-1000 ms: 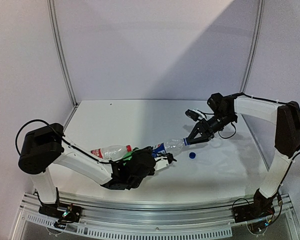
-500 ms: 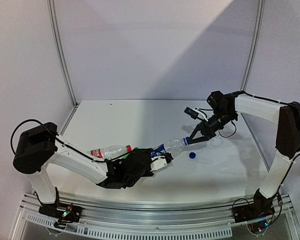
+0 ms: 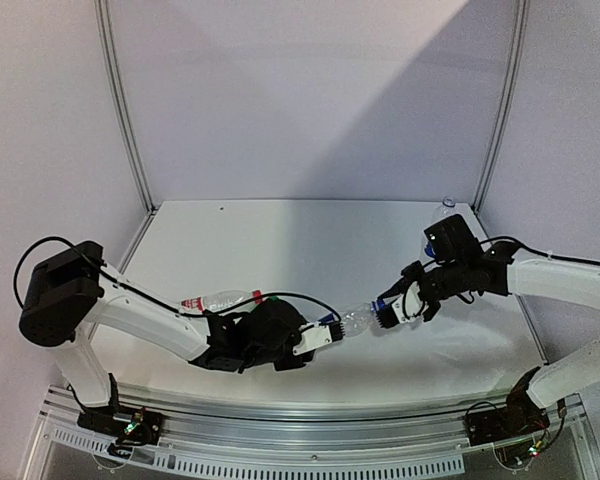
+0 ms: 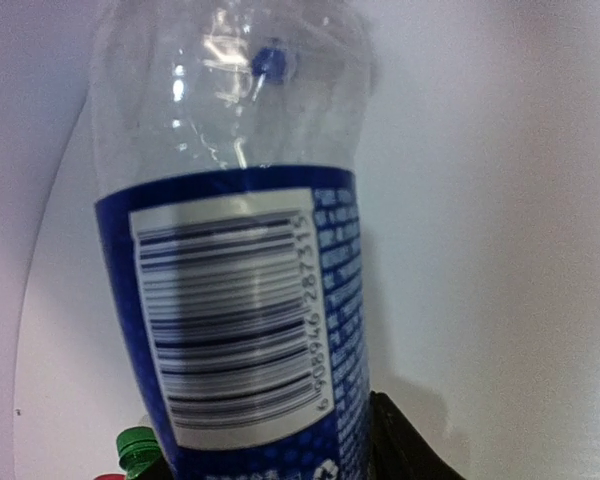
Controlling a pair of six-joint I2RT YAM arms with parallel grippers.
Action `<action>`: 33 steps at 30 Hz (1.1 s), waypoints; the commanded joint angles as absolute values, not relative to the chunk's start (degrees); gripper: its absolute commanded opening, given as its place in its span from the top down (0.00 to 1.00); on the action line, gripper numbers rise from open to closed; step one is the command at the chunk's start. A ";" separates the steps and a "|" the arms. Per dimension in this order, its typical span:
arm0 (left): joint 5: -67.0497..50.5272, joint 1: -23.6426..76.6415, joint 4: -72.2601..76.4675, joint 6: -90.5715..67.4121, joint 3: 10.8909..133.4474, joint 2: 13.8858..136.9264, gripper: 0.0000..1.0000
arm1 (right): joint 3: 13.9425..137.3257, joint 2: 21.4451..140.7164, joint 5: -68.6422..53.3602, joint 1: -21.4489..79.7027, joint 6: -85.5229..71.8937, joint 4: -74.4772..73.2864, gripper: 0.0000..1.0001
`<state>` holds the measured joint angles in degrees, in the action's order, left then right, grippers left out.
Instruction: Unscrew the bottle caps
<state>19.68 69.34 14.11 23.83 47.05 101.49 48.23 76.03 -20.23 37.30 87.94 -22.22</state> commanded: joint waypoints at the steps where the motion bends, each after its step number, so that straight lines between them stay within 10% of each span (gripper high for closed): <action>1: 10.86 68.64 13.98 24.20 48.61 99.59 0.54 | 41.87 72.00 -11.43 38.53 105.32 -8.42 0.88; 9: 3.48 66.12 13.02 21.08 47.78 96.42 0.54 | 24.94 65.34 -8.87 38.59 117.84 22.64 0.94; 12: 1.09 65.24 12.95 20.10 47.34 95.13 0.54 | 23.39 65.24 -10.08 38.59 116.63 27.94 0.79; 22: 9.97 64.95 15.47 19.76 45.96 92.53 0.55 | 30.85 59.11 -5.87 36.98 103.77 3.12 0.30; 33: 20.74 64.91 19.57 19.76 44.48 91.14 0.54 | 35.09 54.94 -21.71 25.80 81.24 -15.26 0.28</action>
<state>15.29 64.86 16.08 19.86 45.87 92.25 32.42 56.47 -13.67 27.33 93.25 -6.66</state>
